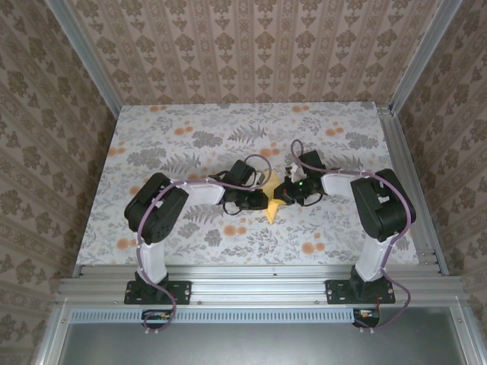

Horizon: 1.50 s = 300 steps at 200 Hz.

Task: Fold a paper plane with a square sheet of paper (pick it up from the middle)
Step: Third fold the triangle at the center of the table.

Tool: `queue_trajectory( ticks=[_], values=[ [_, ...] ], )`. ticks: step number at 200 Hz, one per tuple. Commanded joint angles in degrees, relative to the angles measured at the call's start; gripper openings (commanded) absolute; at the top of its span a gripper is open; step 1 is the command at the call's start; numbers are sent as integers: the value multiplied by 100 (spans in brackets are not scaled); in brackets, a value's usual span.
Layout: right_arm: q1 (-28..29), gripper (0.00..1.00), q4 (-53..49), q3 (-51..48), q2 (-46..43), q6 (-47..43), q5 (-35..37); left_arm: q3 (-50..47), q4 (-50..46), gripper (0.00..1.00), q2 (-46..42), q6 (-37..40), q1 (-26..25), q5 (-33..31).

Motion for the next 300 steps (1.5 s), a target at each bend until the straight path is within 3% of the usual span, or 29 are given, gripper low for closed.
queue_trajectory(
  ticks=[1, 92, 116, 228, 300],
  values=[
    [65, 3, -238, 222, 192, -84, 221, -139, -19, 20, -108, -112, 63, 88],
    [134, 3, -671, 444, 445, -390, 527, 19, -19, 23, -504, -170, 264, 278],
    [129, 3, -698, 454, 465, -402, 541, 271, -522, 24, -531, 141, 363, 111],
    [132, 3, -813, 473, 358, -426, 573, 1007, -949, 25, 426, 626, 565, 67],
    [169, 3, -813, 608, 362, -338, 589, 944, -971, 24, 628, 639, 538, 143]
  ],
)
